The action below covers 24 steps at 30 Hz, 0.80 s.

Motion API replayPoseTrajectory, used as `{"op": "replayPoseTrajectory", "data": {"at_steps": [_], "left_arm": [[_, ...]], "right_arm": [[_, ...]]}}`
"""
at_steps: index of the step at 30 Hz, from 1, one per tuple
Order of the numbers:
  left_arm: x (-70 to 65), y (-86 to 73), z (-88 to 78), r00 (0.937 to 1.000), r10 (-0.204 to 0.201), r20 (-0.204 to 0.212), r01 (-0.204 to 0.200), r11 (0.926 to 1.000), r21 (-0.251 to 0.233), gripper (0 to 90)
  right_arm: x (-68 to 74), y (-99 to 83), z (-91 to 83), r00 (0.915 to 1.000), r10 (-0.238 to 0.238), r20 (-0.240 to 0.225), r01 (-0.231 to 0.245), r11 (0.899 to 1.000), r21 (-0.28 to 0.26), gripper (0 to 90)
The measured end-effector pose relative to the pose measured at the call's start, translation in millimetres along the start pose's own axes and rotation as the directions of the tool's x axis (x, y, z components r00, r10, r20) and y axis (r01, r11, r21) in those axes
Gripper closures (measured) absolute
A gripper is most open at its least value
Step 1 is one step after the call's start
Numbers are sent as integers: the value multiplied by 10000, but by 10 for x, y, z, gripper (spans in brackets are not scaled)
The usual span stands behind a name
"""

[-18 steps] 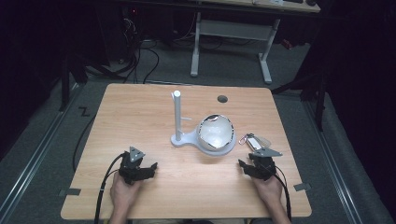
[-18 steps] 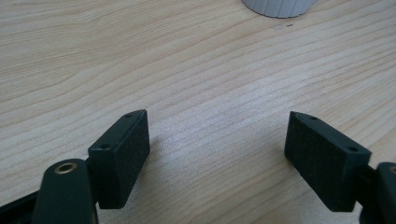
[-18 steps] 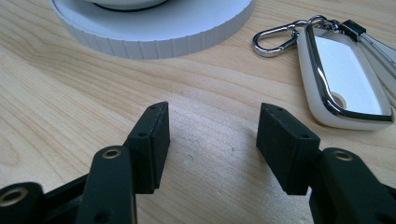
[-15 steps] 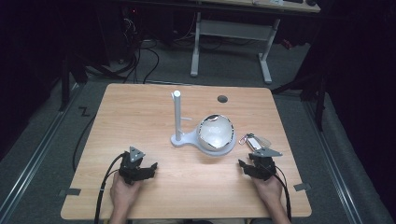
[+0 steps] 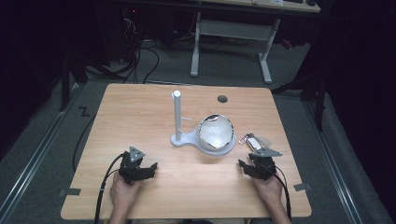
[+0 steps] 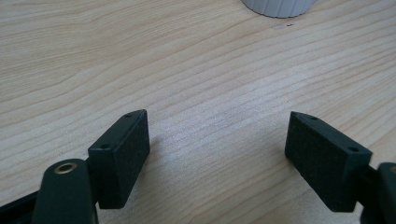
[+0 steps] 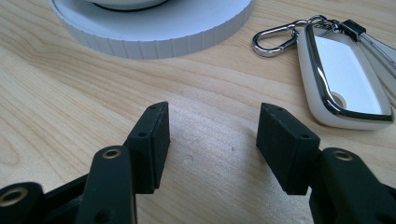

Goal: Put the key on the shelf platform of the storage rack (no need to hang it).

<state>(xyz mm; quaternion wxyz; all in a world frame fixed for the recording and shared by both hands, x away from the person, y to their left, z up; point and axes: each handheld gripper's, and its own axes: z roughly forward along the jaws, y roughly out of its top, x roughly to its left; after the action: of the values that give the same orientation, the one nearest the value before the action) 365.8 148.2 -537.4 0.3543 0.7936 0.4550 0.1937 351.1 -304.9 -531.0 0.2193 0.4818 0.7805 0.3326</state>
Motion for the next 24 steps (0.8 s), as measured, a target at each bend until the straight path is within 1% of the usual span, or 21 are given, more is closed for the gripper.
{"op": "replayPoseTrajectory", "data": {"at_steps": [16,24], "left_arm": [[3,0,-1,10000,-15,18,15,10000,-1,229],[3,0,-1,10000,-17,18,17,10000,-1,228]], "right_arm": [[9,-4,-5,10000,8,-41,-8,10000,6,447],[26,-22,-24,10000,51,12,-51,10000,1,446]]}}
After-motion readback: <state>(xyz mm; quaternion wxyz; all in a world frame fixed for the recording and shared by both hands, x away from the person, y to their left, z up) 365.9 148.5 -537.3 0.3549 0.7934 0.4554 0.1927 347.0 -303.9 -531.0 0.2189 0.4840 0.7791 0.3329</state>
